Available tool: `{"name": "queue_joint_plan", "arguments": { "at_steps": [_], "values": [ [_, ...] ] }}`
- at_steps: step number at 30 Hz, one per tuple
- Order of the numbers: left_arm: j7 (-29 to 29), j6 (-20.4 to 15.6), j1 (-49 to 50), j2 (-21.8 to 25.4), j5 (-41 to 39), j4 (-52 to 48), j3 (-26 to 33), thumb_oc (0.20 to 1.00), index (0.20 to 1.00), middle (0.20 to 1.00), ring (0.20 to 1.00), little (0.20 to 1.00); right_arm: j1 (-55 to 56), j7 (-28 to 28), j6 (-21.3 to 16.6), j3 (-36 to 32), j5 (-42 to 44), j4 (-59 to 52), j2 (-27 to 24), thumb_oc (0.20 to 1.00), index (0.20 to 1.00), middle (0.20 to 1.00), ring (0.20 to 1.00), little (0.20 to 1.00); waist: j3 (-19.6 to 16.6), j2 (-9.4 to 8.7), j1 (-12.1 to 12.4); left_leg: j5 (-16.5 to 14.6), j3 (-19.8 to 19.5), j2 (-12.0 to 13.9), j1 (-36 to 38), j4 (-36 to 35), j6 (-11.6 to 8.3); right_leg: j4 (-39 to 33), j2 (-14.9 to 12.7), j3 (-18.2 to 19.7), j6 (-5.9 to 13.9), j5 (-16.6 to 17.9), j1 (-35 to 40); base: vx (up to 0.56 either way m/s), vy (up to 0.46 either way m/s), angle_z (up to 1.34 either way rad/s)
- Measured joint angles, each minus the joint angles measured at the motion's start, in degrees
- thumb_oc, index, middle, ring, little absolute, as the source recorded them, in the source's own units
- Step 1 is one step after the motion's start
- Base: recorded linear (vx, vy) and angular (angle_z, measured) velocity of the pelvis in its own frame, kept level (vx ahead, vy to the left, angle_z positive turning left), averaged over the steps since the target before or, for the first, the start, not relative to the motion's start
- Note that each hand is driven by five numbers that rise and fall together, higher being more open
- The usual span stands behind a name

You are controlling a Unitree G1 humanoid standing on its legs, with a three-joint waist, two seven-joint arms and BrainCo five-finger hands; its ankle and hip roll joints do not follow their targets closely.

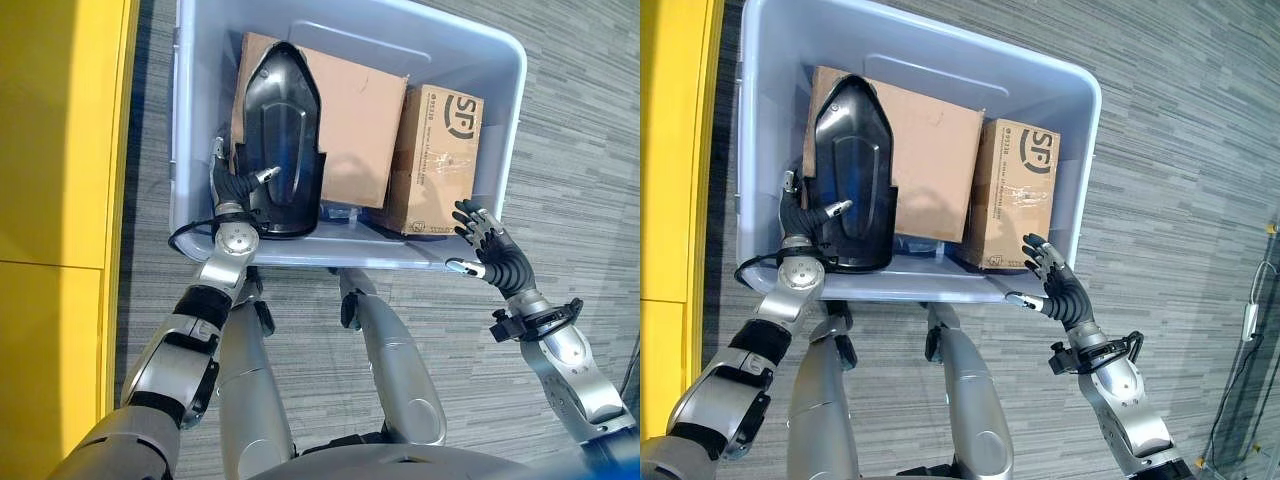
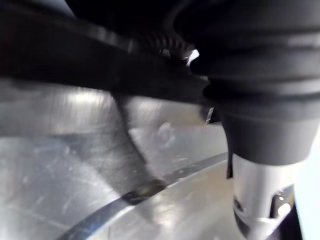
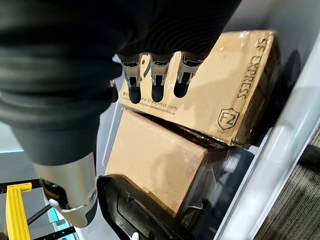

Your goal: Move parts from the plastic box to the shelf.

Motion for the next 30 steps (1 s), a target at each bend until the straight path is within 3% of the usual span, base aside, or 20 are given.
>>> {"name": "queue_joint_plan", "arguments": {
  "at_steps": [6, 7, 8, 19, 30],
  "values": [
    [-0.9, 0.7, -3.4, 0.4, -1.4, 6.6, -0.2, 1.0, 1.0, 1.0, 1.0, 1.0, 0.1, 0.2, 0.2, 1.0, 0.0, -2.2, -1.6, 1.0, 1.0, 1.0, 1.0, 1.0, 0.0, -0.01, -1.0, -0.8, 0.0, 0.2, -1.1, 2.0, 0.36, 0.5, 0.0, 0.2, 0.0, 0.0, -0.5, 0.0, 0.008, -0.02],
    [-1.0, 0.8, -3.6, 0.4, -1.4, 6.8, -0.2, 0.338, 0.338, 0.338, 0.338, 0.338, 0.1, 0.2, 0.2, 1.0, 0.0, -2.7, -1.6, 1.0, 1.0, 1.0, 1.0, 1.0, -0.1, -0.1, -1.0, -0.8, -0.1, 0.2, -1.1, 2.1, 0.37, 0.6, 0.0, 0.2, 0.0, 0.0, -0.5, 0.0, 0.0, 0.0],
    [-1.0, 0.8, -3.5, 0.4, -1.4, 6.8, -0.2, 0.2, 0.2, 0.2, 0.2, 0.2, 0.1, 0.2, 0.2, 1.0, 0.0, -2.8, -1.6, 1.0, 1.0, 1.0, 1.0, 1.0, -0.1, -0.13, -1.0, -0.8, -0.1, 0.2, -1.2, 2.1, 0.37, 0.6, 0.0, 0.2, 0.0, 0.0, -0.5, 0.0, 0.0, 0.0],
    [0.4, 0.5, -2.7, 0.5, -1.8, 5.0, 0.1, 0.2, 0.2, 0.2, 0.2, 0.2, 0.1, 0.2, 0.5, 1.5, 0.0, -2.7, -1.6, 1.0, 1.0, 1.0, 1.0, 1.0, -0.1, -0.1, -0.5, -0.8, -0.2, 0.1, -0.6, 1.7, 0.36, 0.8, -0.1, 0.1, -0.16, 0.2, 0.0, 0.0, 0.0, 0.0],
    [-1.0, 0.6, 0.4, -0.1, -3.3, 5.6, 0.2, 0.2, 0.2, 0.2, 0.2, 0.2, 0.1, 0.3, 0.5, 1.9, 0.4, -2.8, -1.5, 1.0, 1.0, 1.0, 1.0, 1.0, -0.6, 0.18, 0.4, -0.2, 1.3, -0.3, 4.6, -1.2, 0.16, 0.1, -0.4, 0.6, -0.15, 0.1, 3.4, 0.0, 0.003, -0.01]
  ]
}}
